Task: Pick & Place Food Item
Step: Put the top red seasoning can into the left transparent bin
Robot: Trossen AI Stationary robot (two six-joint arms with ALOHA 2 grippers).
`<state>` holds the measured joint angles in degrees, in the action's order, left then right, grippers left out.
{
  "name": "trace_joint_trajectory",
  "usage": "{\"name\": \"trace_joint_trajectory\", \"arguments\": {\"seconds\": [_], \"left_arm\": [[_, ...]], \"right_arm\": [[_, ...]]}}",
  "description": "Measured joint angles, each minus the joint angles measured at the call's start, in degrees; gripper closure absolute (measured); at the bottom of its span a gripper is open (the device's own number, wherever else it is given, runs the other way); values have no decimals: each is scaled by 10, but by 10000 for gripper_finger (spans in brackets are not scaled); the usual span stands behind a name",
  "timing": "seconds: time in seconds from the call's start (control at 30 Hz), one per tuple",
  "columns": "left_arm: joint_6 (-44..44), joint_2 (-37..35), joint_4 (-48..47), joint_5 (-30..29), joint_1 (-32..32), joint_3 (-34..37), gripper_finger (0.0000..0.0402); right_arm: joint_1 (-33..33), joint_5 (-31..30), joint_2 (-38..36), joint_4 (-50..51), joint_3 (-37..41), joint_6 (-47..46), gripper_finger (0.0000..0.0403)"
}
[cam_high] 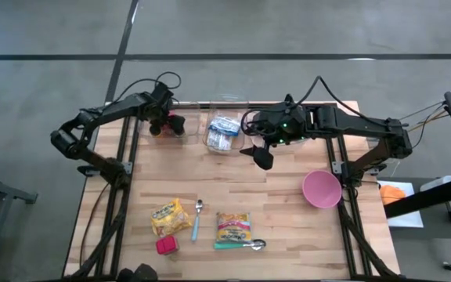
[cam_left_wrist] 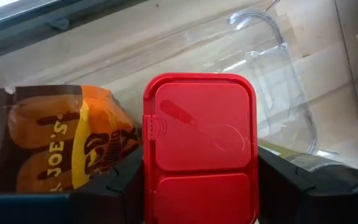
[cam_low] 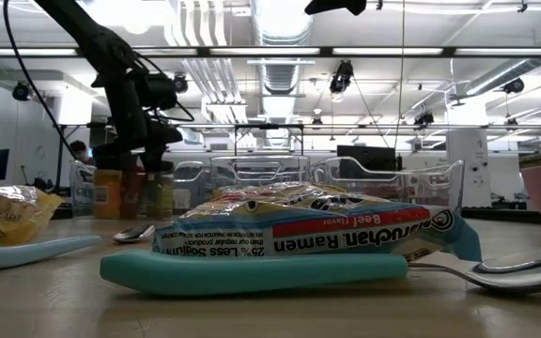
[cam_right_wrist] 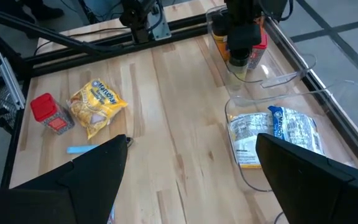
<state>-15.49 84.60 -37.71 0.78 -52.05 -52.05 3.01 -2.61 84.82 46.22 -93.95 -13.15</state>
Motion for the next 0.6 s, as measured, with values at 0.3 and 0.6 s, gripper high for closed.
{"name": "trace_joint_trajectory", "arguments": {"seconds": [0.3,0.6], "left_arm": [[-7,0,1,-8,0,0,188],[-9,0,-3,-8,0,-1,89]], "right_arm": [[0,0,0,2,0,0,51],[0,0,0,3,0,1,51]]}}
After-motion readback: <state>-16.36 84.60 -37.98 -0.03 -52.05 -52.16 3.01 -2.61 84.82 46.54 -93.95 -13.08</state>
